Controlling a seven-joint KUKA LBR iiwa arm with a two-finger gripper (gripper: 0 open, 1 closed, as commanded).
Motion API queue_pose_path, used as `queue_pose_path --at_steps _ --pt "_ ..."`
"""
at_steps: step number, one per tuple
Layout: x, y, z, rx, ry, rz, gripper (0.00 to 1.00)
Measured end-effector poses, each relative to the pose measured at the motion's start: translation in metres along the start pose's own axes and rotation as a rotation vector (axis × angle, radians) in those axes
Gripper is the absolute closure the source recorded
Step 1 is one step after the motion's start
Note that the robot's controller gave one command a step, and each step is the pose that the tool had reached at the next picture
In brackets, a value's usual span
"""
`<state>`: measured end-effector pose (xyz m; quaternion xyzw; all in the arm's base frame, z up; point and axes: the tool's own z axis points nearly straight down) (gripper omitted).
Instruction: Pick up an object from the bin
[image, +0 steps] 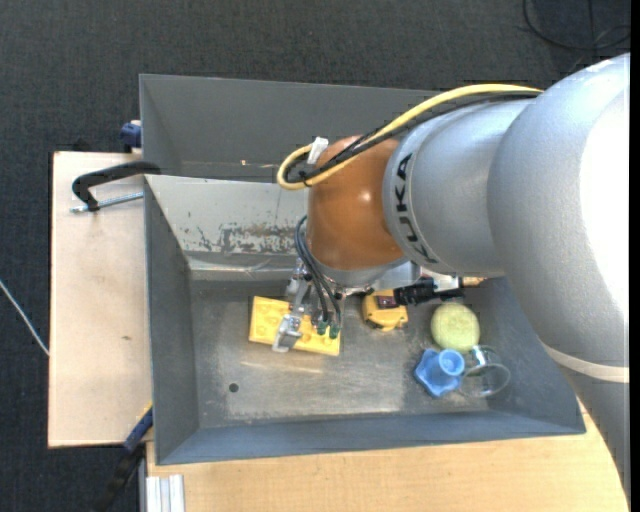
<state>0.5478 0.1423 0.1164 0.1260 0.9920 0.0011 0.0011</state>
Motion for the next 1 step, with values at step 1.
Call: queue_pose_path --at_steps 1 --pt "-0.0003 0.0003 -0.0126 -0.001 -0.002 0.000 1.00"
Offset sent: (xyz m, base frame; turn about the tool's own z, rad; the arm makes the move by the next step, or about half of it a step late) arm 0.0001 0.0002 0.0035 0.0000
